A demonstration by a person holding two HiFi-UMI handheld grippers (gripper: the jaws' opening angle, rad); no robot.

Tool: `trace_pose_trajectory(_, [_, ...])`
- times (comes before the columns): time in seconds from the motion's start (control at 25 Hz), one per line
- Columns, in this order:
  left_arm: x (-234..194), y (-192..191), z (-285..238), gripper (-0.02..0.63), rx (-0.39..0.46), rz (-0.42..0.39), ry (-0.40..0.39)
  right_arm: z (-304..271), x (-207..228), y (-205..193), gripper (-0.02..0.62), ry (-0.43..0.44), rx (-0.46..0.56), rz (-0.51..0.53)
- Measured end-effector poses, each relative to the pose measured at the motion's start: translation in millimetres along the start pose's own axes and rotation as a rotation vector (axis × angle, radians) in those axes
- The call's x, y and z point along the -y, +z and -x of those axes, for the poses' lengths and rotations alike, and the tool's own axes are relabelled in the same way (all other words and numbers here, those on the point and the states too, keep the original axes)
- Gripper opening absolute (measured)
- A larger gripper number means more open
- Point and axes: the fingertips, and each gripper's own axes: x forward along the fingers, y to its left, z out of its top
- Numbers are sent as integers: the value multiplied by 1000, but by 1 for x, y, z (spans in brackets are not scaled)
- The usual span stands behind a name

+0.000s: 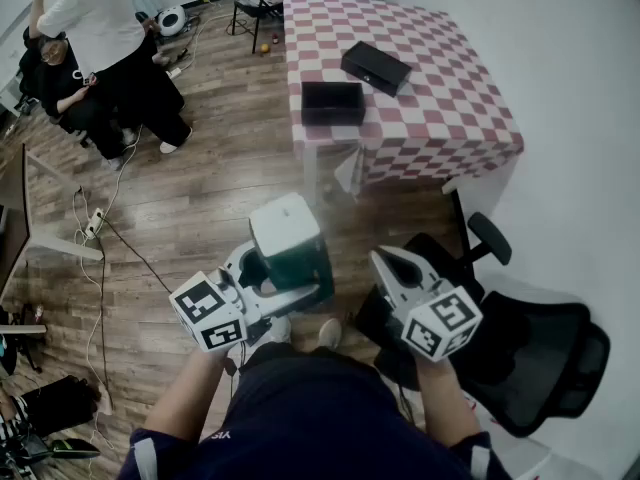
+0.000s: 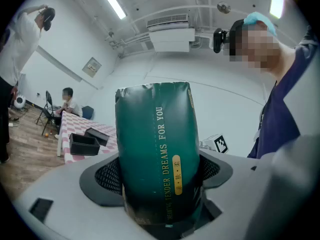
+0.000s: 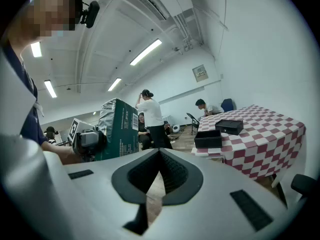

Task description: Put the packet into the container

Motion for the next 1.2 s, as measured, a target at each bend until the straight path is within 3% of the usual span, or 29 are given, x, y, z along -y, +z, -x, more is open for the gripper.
trace_pose_trajectory(0.44, [-2, -8, 1, 445, 1, 6, 31, -6, 7, -5, 17, 5, -8, 0])
trace_pose_trajectory(0.96, [31, -28, -14, 445, 2, -6, 63, 33, 26, -20, 17, 24, 7, -23])
trace_pose_trajectory(1.2, [26, -26, -21, 445, -4, -15, 66, 32, 39, -21, 17, 17, 17, -42])
